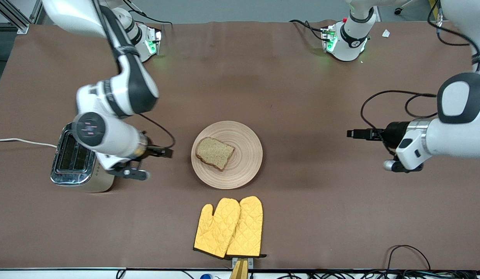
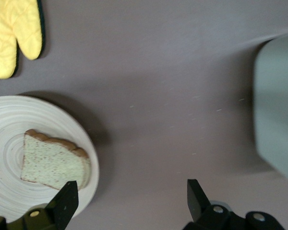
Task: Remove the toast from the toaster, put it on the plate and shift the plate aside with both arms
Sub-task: 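Release the toast and withdraw the right gripper while the left gripper approaches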
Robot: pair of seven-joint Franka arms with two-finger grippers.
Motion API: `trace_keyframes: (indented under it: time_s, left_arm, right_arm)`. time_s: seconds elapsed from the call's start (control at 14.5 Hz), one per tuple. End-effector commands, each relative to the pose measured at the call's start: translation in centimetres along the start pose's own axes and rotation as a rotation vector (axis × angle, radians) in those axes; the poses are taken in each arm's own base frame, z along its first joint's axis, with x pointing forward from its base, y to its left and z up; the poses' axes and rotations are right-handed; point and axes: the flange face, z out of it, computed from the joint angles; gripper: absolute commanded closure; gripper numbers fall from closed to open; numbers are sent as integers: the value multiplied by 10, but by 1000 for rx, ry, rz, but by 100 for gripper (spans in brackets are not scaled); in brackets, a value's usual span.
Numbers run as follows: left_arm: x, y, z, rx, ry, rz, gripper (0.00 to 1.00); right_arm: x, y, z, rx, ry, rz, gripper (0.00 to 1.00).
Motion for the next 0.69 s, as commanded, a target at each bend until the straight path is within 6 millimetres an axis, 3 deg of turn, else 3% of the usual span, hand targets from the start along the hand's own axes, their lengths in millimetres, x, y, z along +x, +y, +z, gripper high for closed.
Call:
trace_keyframes:
  time_s: [0.0,0.21,0.35,0.48,0.62]
  left_arm:
    - [26,-6,32,-113,-53,34,0]
    - [55,-10,67,-243,-47,60,0]
    - [75,-18,94,-314,-33,103,0]
    - [94,-17,130,-383,-1,196,1]
    - [108,-6,167,-471,25,242,5]
  right_arm:
    - [-9,65,-48,25,34,-24,0]
    - [-19,147,-88,53,81,-80,0]
    - [-33,189,-109,64,111,-124,0]
    - [-52,219,-127,73,128,-130,0]
    - [-77,230,-151,63,173,-135,0]
